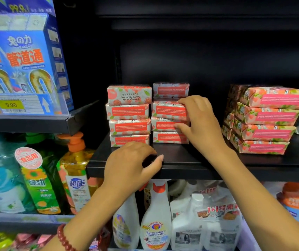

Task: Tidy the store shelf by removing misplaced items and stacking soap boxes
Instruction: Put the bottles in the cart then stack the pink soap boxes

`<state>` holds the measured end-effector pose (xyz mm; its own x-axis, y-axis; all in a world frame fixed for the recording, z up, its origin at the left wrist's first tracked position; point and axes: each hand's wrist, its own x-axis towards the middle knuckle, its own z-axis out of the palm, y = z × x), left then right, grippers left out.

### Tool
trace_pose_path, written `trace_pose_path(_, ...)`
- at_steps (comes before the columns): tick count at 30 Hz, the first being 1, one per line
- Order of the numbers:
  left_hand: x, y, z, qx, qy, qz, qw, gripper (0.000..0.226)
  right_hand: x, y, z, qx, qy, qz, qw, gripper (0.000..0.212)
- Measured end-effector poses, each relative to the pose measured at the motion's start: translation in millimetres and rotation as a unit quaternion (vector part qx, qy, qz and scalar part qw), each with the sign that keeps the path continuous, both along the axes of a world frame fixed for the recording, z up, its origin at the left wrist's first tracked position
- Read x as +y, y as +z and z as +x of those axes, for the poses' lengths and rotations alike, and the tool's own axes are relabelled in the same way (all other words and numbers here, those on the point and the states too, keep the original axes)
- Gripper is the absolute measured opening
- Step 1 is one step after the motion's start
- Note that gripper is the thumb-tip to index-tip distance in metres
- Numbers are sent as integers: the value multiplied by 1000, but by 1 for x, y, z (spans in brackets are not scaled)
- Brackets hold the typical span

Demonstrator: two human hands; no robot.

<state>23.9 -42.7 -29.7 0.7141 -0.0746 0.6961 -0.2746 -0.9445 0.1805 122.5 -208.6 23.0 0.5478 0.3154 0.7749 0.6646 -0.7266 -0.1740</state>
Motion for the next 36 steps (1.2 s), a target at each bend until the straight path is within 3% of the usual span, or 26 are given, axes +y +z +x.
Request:
trace_pose_path(6, 0, 2, 0, 2, 9, -5, 1000, 48, -13, -8, -15, -115, 44, 54, 991, 37)
trace_pose_path(8, -1, 5, -1, 0, -1, -86, 996, 49, -17, -12, -26, -157, 81, 91, 980, 37)
trace_pose_path(10, -3, 15, -4, -3, -71, -253, 965, 40, -21, -16, -37, -223, 117, 96, 963, 36)
trace_pose_path(13, -9, 37, -13, 46, -181, -465, 865, 37, -26, -22, -45, -295, 173, 69, 937, 38)
trace_pose_path(15, -11, 43, -18, 110, -207, -521, 821, 34, -24, -24, -46, -328, 193, 54, 923, 38)
trace_pose_path(18, -12, 44, -22, 155, -233, -515, 810, 20, -22, -27, -47, -353, 192, 54, 914, 29)
trace_pose_path(20, -10, 41, -23, 146, -243, -531, 799, 27, -25, -28, -47, -304, 191, 44, 932, 30)
trace_pose_path(23, -11, 37, -22, 103, -256, -517, 810, 26, -29, -27, -54, -105, 204, 34, 973, 69)
trace_pose_path(26, -12, 33, -20, 69, -257, -497, 826, 37, -28, -26, -66, 113, 274, 123, 947, 102)
trace_pose_path(30, -14, 28, -18, 59, -265, -479, 835, 48, -32, -18, -73, 212, 295, 239, 901, 82)
trace_pose_path(34, -16, 26, -17, 47, -266, -461, 846, 53, -34, -15, -73, 174, 260, 209, 926, 50)
trace_pose_path(36, -15, 26, -16, 54, -264, -469, 841, 57, -34, -17, -73, 105, 234, 191, 947, 44)
